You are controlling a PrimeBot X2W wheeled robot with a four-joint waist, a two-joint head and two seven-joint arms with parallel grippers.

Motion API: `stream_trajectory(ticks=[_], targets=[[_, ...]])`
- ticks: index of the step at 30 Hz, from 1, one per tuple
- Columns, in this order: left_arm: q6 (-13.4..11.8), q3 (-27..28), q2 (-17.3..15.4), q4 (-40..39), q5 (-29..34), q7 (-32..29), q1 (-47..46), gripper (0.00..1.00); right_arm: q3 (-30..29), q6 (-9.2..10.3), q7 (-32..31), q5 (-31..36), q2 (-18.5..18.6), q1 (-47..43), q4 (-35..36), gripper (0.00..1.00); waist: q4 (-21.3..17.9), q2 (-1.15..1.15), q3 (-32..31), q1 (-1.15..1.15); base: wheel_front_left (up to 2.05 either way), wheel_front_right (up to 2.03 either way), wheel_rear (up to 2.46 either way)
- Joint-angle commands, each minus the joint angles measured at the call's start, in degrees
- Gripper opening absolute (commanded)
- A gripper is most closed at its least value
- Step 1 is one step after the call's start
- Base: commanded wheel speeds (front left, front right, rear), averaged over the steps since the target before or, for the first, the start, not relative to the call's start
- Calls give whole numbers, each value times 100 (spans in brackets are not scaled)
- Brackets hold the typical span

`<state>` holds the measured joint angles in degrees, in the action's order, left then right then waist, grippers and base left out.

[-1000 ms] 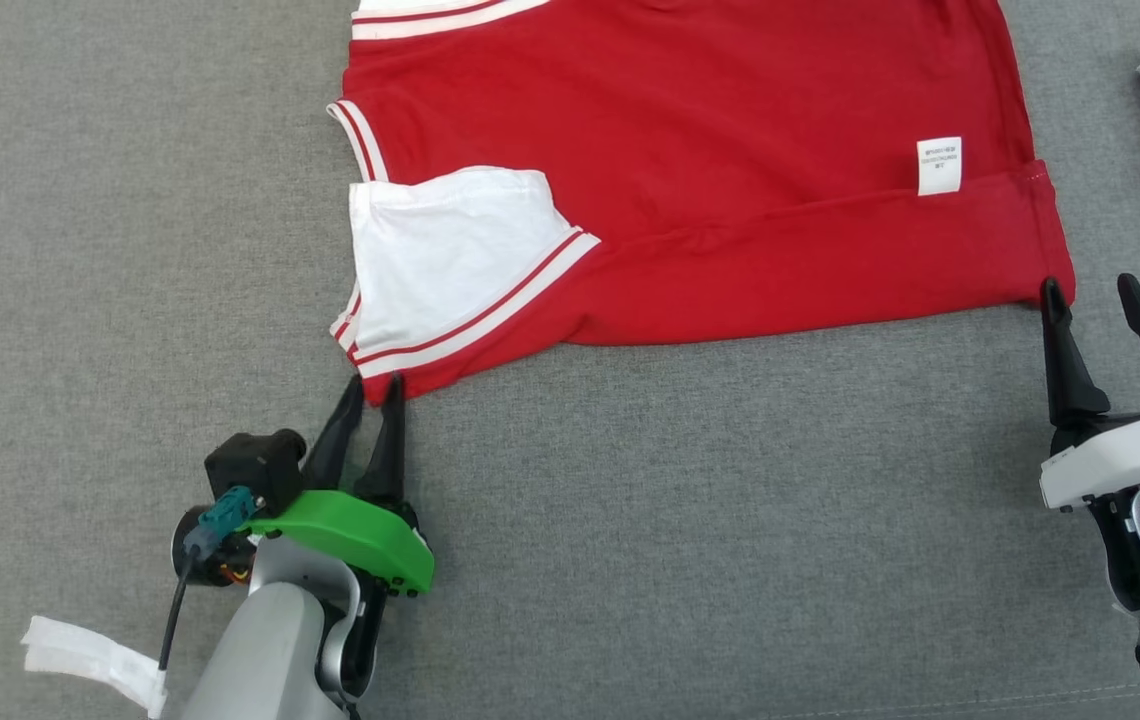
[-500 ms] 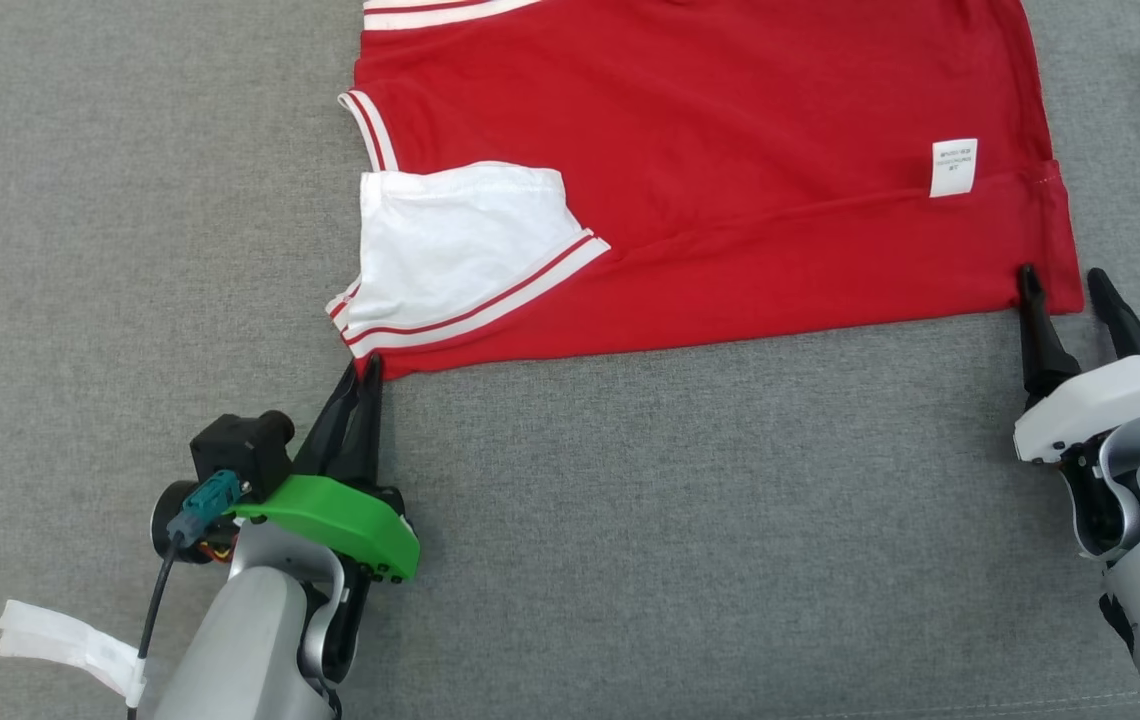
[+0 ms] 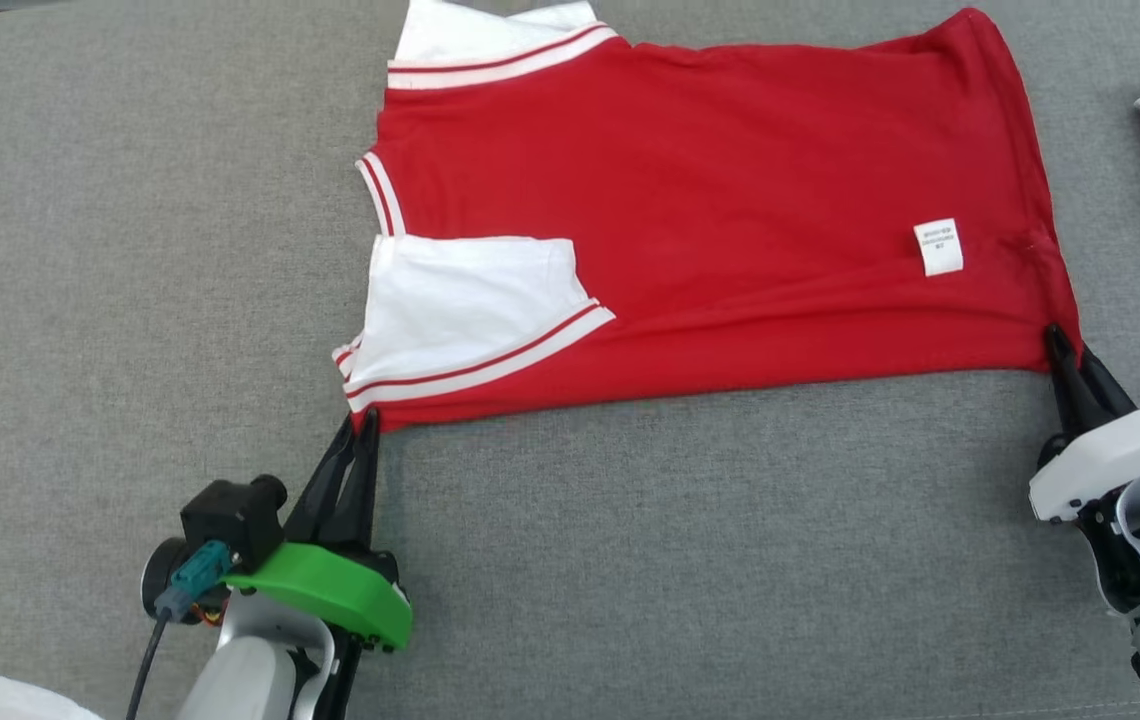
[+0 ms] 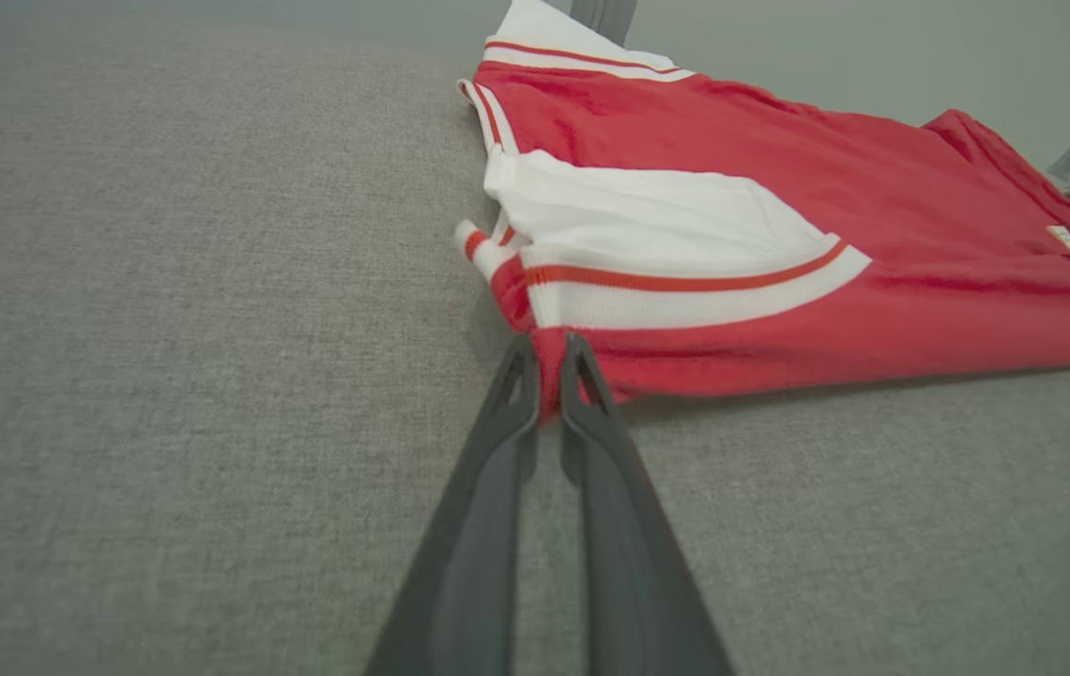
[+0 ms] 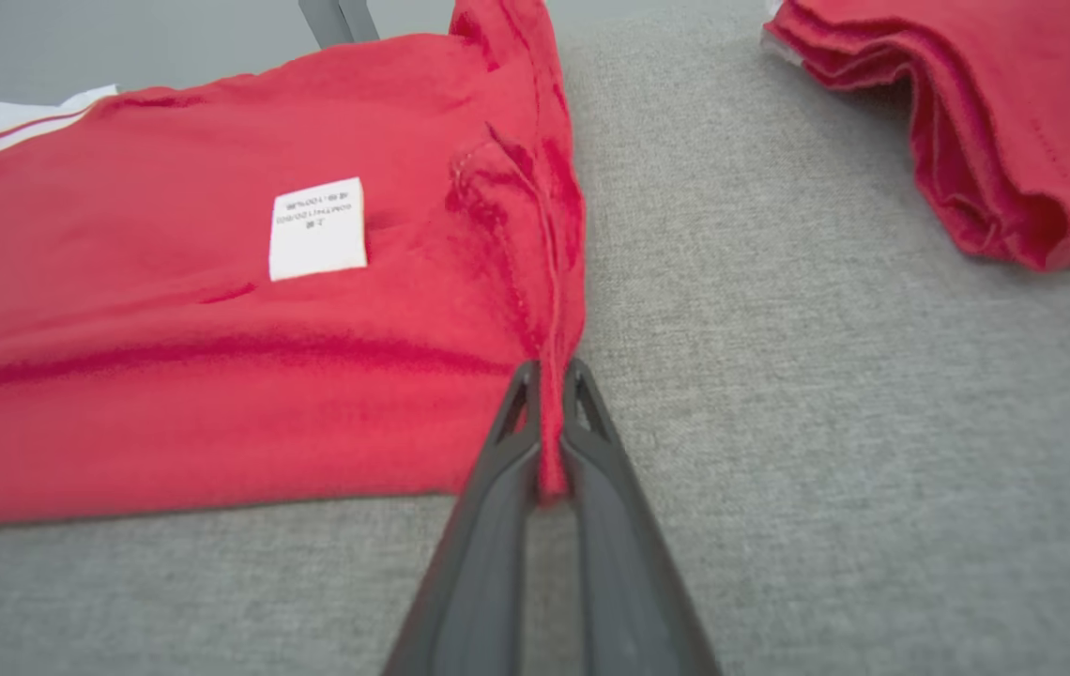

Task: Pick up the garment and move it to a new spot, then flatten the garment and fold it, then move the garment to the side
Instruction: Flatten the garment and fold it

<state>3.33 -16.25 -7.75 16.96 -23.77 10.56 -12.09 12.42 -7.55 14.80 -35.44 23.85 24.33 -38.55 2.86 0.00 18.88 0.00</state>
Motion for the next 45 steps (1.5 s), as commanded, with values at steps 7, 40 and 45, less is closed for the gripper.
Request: stream_trajectory(ticks=[7, 40, 45], targets=[[-143, -115, -178, -691, -39, -241, 846, 0, -180, 13, 41, -125, 293, -865, 718, 0, -41, 0, -195, 0, 0, 0, 0], [87, -1, -1385, -2651, 61, -3082, -1875, 100, -827, 11, -182, 461, 184, -1648, 2569, 100, -357, 0, 538, 0, 0, 0, 0], [365, -346, -1528, -1288, -466, -4219, -3730, 100, -838, 11, -196, 554, 156, -1338, 2768, 100, -633, 0, 1041, 0, 0, 0, 0]])
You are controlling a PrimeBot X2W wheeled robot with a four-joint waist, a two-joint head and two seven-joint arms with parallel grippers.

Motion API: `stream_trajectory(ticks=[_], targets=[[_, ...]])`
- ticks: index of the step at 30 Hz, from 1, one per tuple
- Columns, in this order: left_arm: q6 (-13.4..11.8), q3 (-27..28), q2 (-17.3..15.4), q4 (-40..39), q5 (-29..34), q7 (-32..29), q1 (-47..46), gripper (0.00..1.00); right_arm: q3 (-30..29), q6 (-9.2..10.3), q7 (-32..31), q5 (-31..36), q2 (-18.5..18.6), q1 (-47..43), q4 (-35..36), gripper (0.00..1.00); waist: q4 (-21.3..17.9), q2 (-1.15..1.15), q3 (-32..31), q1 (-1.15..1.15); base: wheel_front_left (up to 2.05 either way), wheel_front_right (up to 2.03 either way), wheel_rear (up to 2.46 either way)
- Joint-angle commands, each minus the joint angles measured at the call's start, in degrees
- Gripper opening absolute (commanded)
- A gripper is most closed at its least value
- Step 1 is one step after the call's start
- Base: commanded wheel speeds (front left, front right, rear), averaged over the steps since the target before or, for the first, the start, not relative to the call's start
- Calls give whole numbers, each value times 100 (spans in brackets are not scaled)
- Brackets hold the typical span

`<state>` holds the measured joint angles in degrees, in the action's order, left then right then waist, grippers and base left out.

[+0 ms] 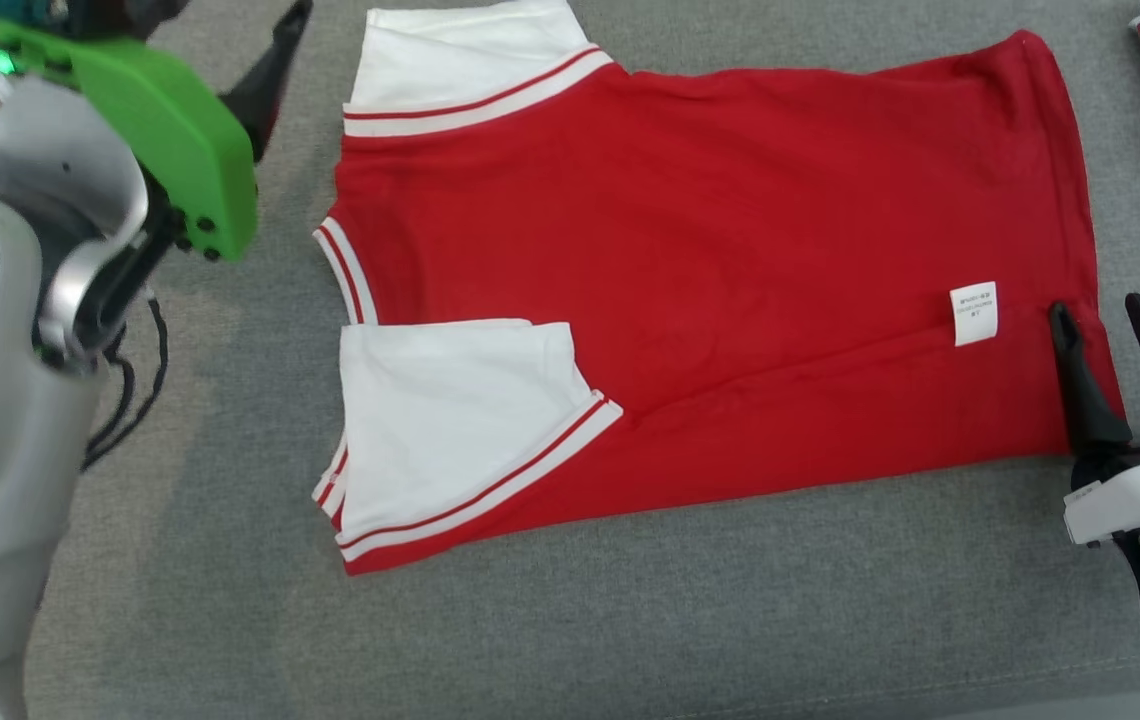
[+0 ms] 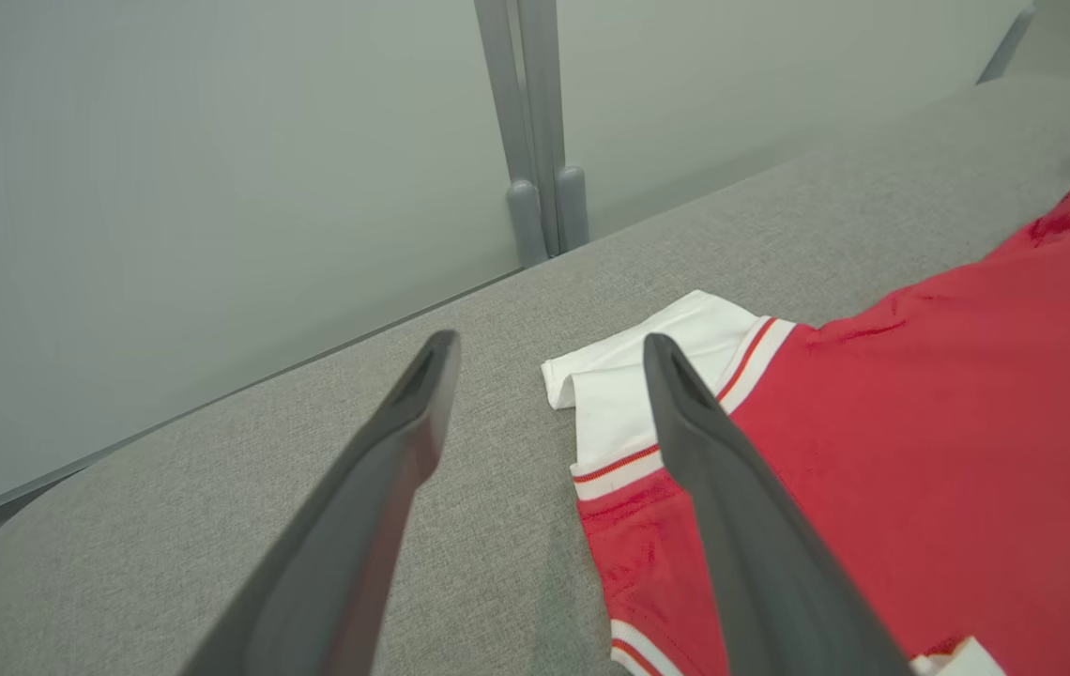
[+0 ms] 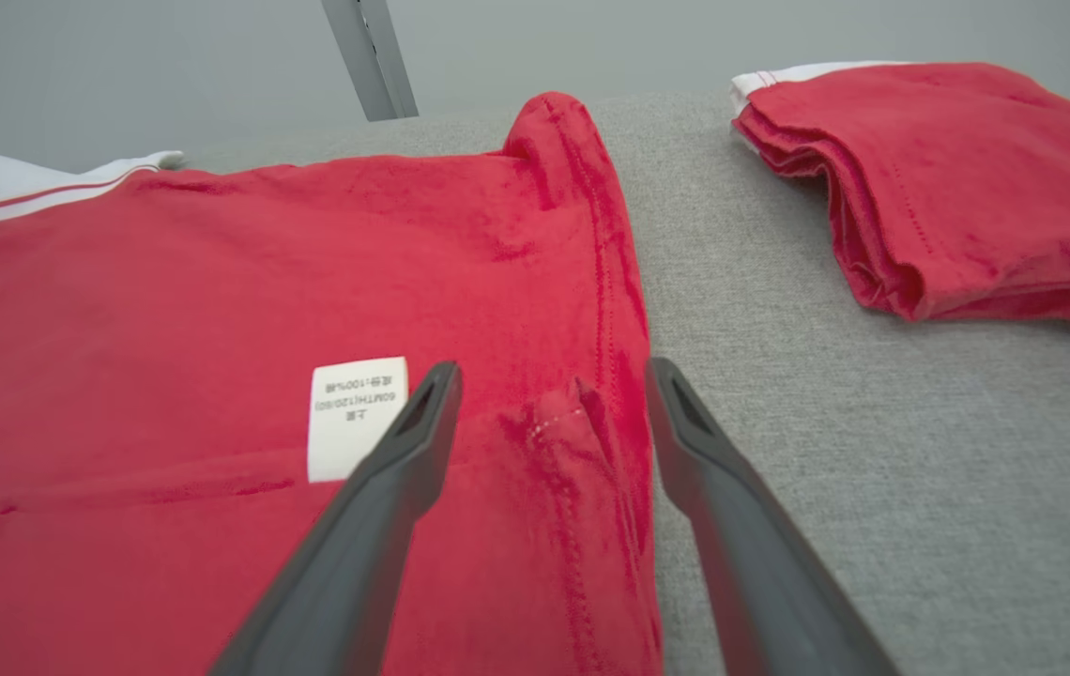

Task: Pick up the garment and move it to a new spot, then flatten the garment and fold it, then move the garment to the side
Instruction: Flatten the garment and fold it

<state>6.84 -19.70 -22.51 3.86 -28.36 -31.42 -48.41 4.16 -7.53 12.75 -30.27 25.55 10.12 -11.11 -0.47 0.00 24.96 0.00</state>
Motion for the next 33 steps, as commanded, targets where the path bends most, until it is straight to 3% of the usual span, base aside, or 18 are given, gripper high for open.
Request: stream_trajectory(ticks=[1, 5, 9, 16, 24, 25, 26, 27, 28, 33], targets=[[29, -116, -77, 361, -106, -265, -423, 100, -23, 9, 11, 48, -30, 121, 49, 100, -355, 0, 522, 0, 0, 0, 0], [61, -483, -80, 1420, -376, -1086, -1399, 100, -8, 9, 11, 85, -80, 241, 140, 100, -537, 0, 824, 0, 0, 0, 0], [67, -665, -25, 2122, -598, -1511, -2045, 100, 6, 9, 28, 99, -128, 329, 189, 100, -678, 0, 1088, 0, 0, 0, 0], [65, -831, -62, 3018, -601, -1795, -2753, 100, 107, 10, 65, 78, -205, 520, 160, 100, -895, 0, 1428, 0, 0, 0, 0], [65, -1135, -162, 3470, -644, -1889, -2937, 100, 140, 18, 106, 30, -277, 576, -75, 100, -979, 0, 1520, 0, 0, 0, 0], [65, -1174, -196, 3490, -613, -1845, -2952, 86, 150, 18, 112, 30, -286, 585, -97, 100, -990, 0, 1522, 0, 0, 0, 0], [65, -1215, -227, 3503, -586, -1803, -2965, 47, 166, 18, 125, 33, -297, 603, -119, 100, -1004, 0, 1524, 0, 0, 0, 0], [65, -1238, -245, 3525, -600, -1777, -2969, 17, 177, 18, 129, 33, -300, 614, -133, 100, -1015, 0, 1524, 0, 0, 0, 0], [65, -1266, -238, 3567, -694, -1841, -2937, 0, 188, 18, 136, 27, -295, 629, -151, 100, -1026, 0, 1517, 0, 0, 0, 0], [65, -1461, -322, 3436, -900, -1708, -3005, 0, 236, 17, 140, -182, -146, 848, 46, 100, -997, 0, 1449, 0, 0, 0, 0]])
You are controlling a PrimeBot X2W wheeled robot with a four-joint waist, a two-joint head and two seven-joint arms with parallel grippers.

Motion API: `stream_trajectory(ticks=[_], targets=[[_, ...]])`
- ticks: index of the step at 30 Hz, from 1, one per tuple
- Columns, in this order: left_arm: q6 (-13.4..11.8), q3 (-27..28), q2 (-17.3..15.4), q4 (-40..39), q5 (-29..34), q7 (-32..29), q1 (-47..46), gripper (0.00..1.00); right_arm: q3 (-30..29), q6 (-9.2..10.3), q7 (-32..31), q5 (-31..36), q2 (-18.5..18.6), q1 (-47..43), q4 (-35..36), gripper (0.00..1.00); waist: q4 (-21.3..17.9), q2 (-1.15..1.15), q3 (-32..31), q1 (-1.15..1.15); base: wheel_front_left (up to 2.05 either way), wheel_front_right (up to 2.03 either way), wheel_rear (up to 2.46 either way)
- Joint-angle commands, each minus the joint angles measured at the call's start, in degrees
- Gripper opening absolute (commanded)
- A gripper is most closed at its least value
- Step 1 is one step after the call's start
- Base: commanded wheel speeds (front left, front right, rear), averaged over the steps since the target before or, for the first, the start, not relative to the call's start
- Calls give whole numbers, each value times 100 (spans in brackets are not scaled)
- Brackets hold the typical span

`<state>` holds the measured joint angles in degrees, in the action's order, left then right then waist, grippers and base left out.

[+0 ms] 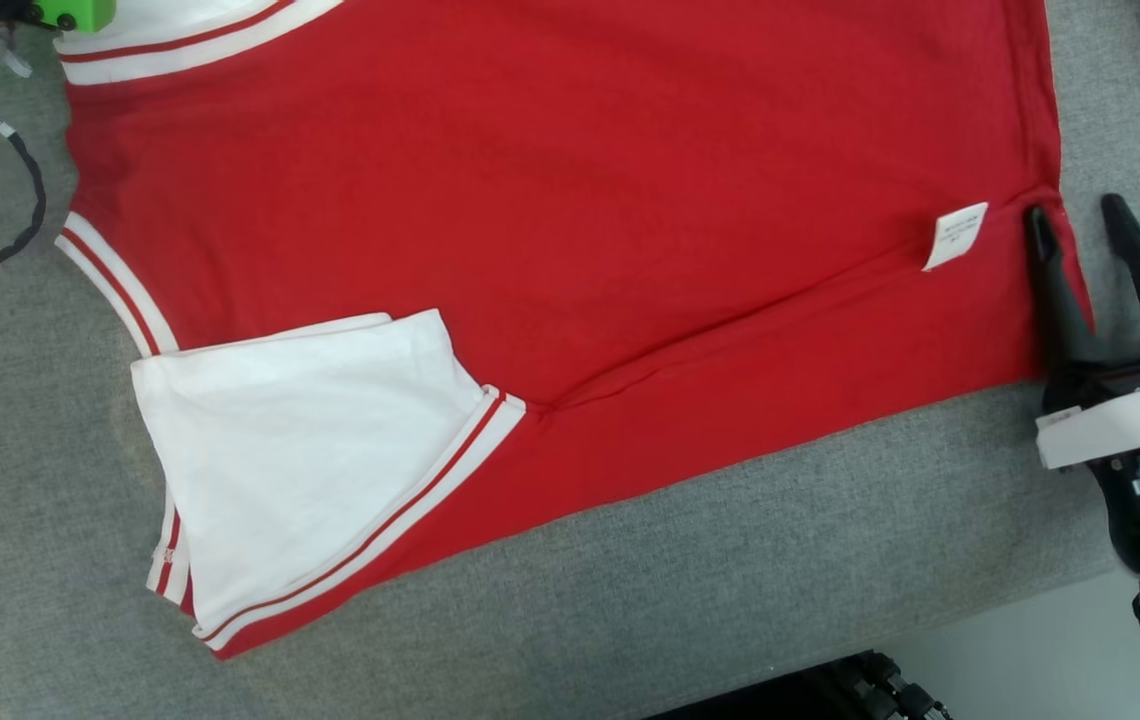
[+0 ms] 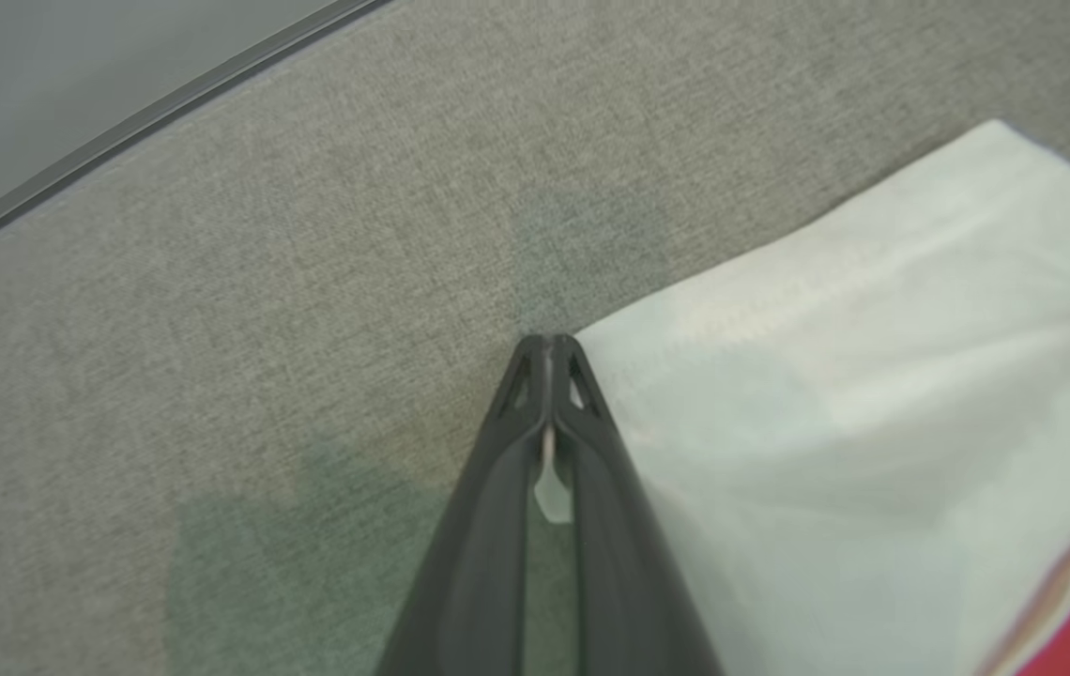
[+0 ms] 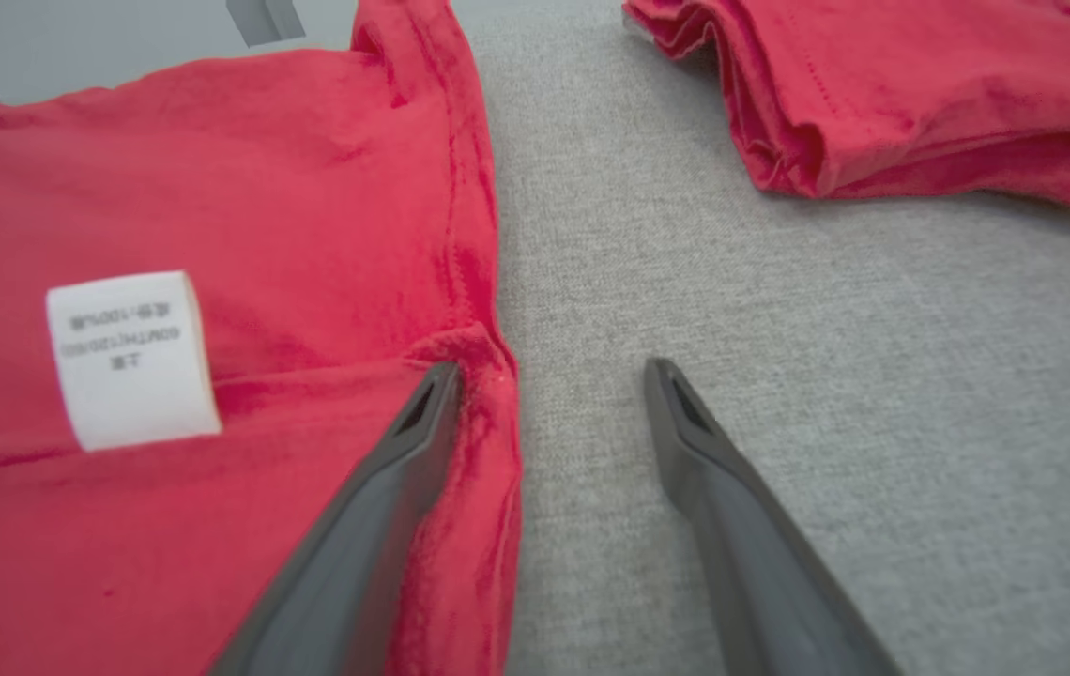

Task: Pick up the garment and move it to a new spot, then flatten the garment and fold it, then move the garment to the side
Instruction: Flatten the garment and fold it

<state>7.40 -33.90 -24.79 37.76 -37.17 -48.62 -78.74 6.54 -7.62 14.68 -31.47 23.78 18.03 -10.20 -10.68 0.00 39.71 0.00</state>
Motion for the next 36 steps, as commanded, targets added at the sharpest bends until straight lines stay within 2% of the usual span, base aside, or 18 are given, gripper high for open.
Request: stream_trajectory(ticks=[1, 5, 8, 11, 15, 20, 28, 31, 33, 35, 36], targets=[[9, -67, -99, -19, -36, 132, -18, 0, 13, 23, -89, -164, 87, 144, 34, 100, 46, 0, -46, 0, 0, 0, 0], [9, -307, -133, -308, -153, 650, -178, 0, 98, 18, -460, -617, 524, 641, 359, 100, 184, 0, -151, 0, 0, 0, 0], [9, -511, -168, -469, -308, 987, -261, 0, 271, 18, -1089, -981, 904, 1156, 394, 100, 325, 0, -241, 0, 0, 0, 0], [9, -716, -202, -640, -487, 1220, -375, 0, 504, 18, -1762, -1220, 1207, 1808, 228, 100, 469, 0, -300, 0, 0, 0, 0], [9, -1029, -234, -904, -723, 1357, -478, 0, 863, 18, -2511, -1276, 1436, 2564, -206, 100, 657, 0, -329, 0, 0, 0, 0], [9, -1439, -321, -1262, -931, 1478, -540, 0, 1283, 17, -3037, -921, 1580, 3306, -815, 100, 824, 0, -334, 0, 0, 0, 0], [9, -1891, -454, -1613, -1168, 1585, -663, 0, 1813, 17, -3347, -845, 1427, 3896, -1547, 99, 919, 0, -379, 0, 0, 0, 0], [9, -1993, -489, -1638, -1211, 1612, -700, 0, 1980, 17, -3385, -936, 1383, 4004, -1721, 56, 923, 0, -391, 0, 0, 0, 0], [9, -2058, -511, -1638, -1257, 1631, -721, 0, 2074, 17, -3365, -974, 1380, 4066, -1797, 38, 923, 0, -398, 0, 0, 0, 0], [9, -2109, -532, -1620, -1287, 1648, -736, 0, 2178, 17, -3336, -1032, 1379, 4119, -1844, 7, 922, 0, -408, 0, 0, 0, 0], [9, -2128, -539, -1613, -1307, 1658, -740, 0, 2219, 17, -3297, -1040, 1392, 4150, -1853, 0, 922, 0, -413, 0, 0, 0, 0]])
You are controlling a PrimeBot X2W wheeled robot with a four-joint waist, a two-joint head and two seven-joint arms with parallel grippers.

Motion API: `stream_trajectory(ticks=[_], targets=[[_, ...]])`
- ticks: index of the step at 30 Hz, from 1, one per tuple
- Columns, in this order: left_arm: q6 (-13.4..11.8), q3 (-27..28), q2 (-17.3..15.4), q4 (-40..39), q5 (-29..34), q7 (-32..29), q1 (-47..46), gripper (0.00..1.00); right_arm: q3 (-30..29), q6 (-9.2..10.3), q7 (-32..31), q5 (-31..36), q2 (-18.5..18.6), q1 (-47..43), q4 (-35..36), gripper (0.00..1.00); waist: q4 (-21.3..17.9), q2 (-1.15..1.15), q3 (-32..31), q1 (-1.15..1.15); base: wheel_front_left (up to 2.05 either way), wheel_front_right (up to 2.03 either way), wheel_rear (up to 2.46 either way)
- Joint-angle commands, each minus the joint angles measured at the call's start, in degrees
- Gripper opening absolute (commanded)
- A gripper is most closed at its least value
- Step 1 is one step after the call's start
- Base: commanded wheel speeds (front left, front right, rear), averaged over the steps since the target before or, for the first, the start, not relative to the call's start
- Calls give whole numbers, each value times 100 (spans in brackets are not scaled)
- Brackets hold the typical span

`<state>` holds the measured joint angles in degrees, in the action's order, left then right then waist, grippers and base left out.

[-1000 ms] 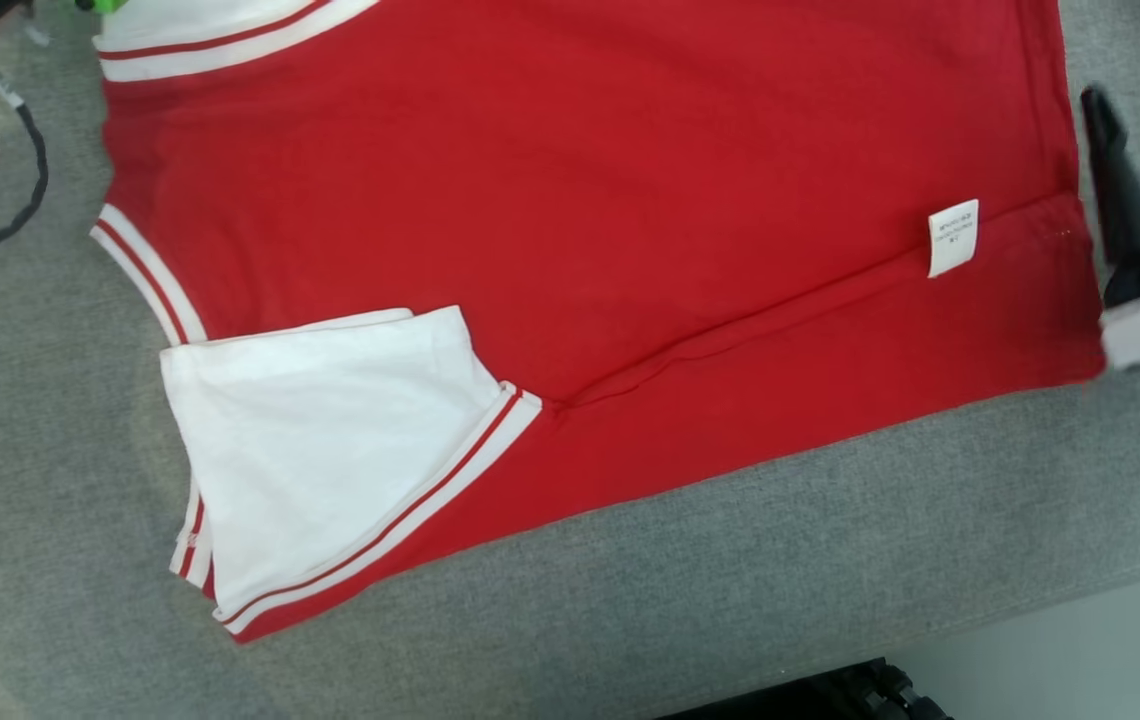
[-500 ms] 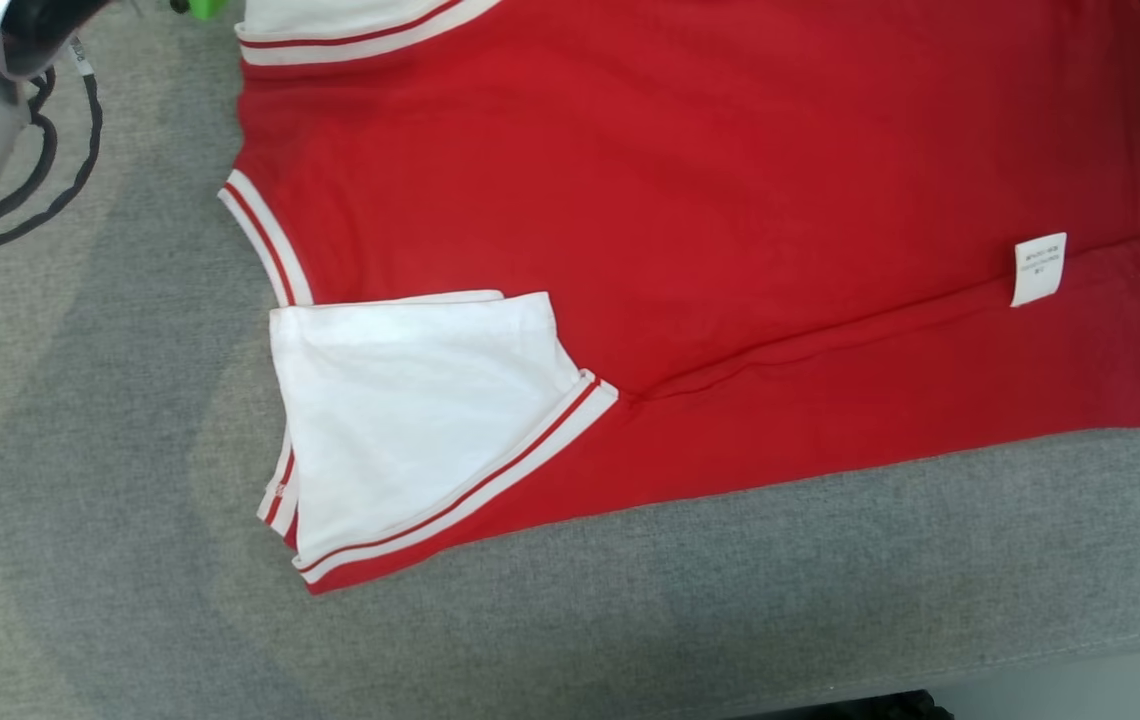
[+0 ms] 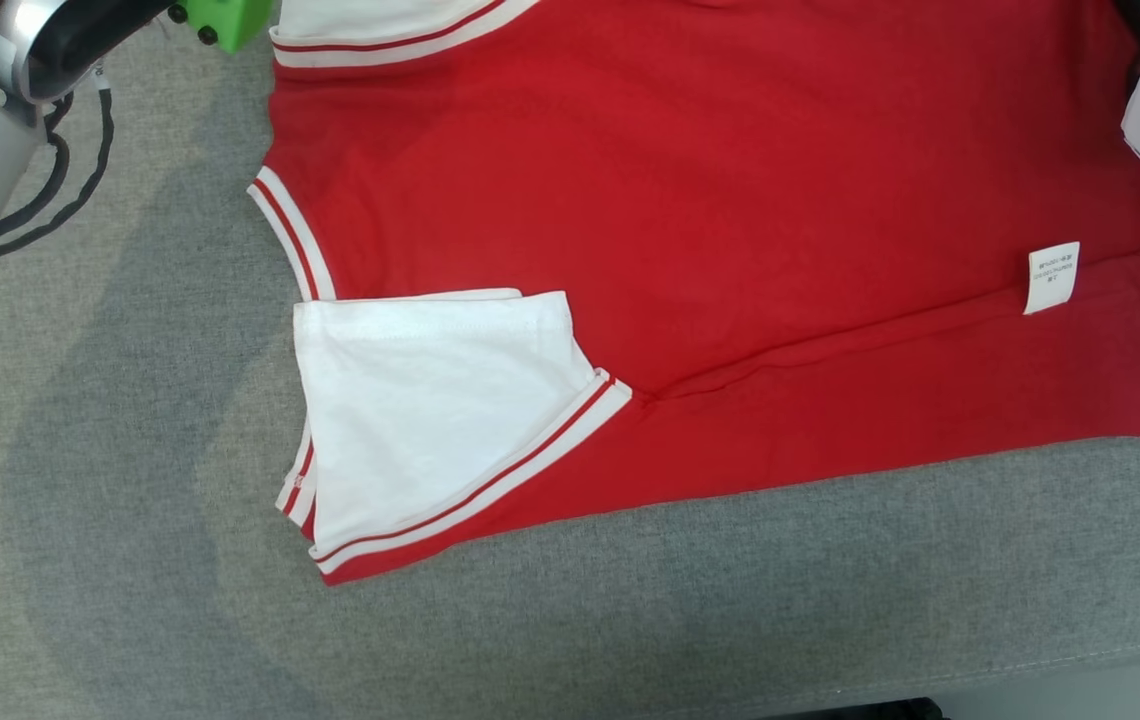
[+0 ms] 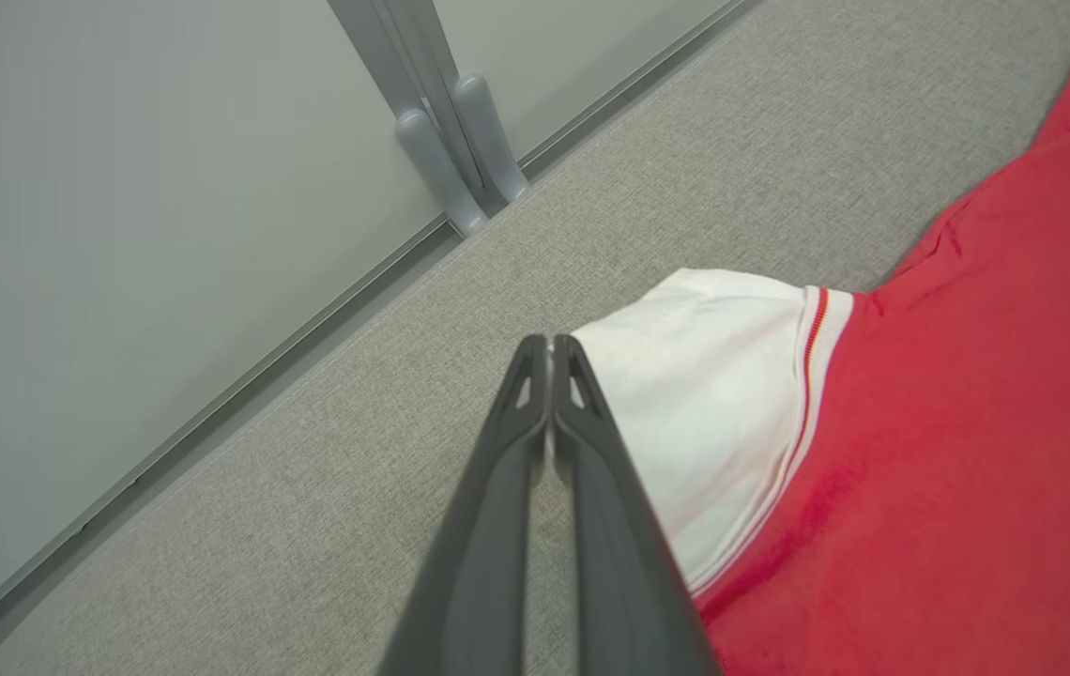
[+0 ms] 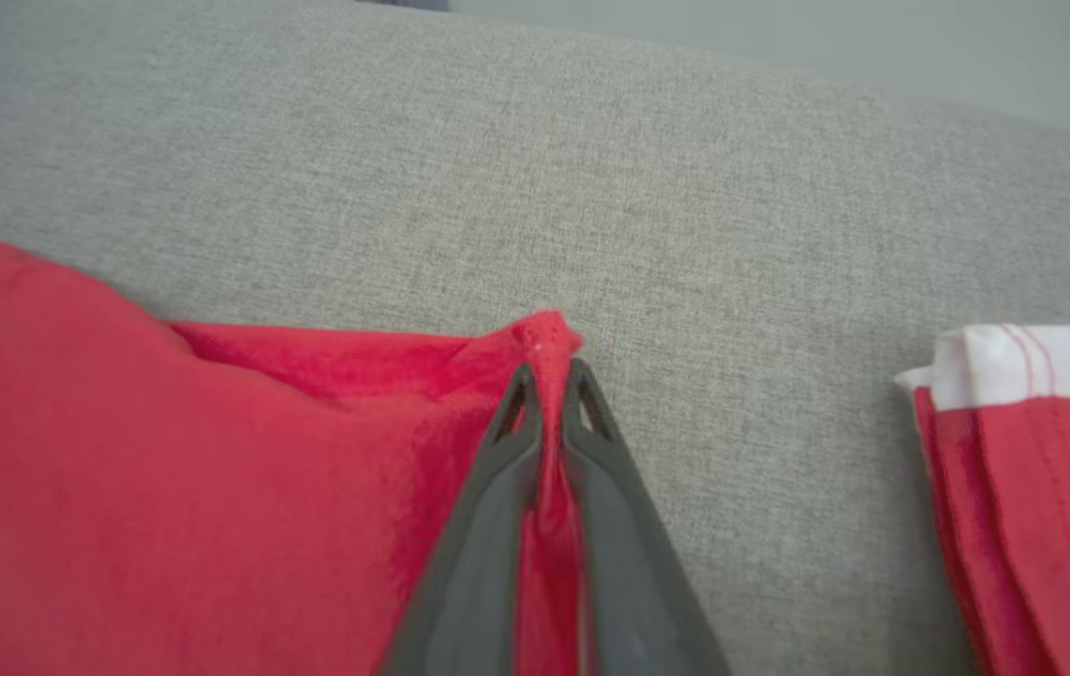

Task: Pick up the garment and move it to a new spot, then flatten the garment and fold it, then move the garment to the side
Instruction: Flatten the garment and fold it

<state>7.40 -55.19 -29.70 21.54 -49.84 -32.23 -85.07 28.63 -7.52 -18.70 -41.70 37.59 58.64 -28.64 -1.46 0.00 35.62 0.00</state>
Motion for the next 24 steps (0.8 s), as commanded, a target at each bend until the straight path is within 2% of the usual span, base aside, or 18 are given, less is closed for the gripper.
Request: stream_trajectory(ticks=[1, 6, 11, 14, 19, 24], targets=[[9, -25, -62, 23, -56, 49, -103, 0, 61, 7, 83, -41, 29, 110, -34, 0, -2, 0, -11, 0, 0, 0, 0], [9, -141, -154, 85, 31, 309, -143, 0, 226, 7, 319, -82, 107, 253, -118, 0, -17, 0, -66, 0, 0, 0, 0], [8, -82, -216, 312, 321, 1071, -296, 0, 153, 8, 746, -153, 148, 420, -324, 0, -14, 0, -121, 0, 0, 0, 0], [-3, 15, -131, 563, 431, 1577, -375, 0, 37, 8, 1102, -230, 124, 505, -451, 0, 14, 0, -149, 0, 0, 0, 0], [-3, 18, 11, 697, 148, 1930, -85, 0, -8, 8, 1726, -203, 108, 312, -622, 0, 126, 0, -262, 0, 0, 0, 0], [-3, 86, -84, 354, -258, 2265, 489, 0, -166, 8, 2626, -218, 118, -191, -737, 0, 288, 0, -436, 0, 0, 0, 0]])
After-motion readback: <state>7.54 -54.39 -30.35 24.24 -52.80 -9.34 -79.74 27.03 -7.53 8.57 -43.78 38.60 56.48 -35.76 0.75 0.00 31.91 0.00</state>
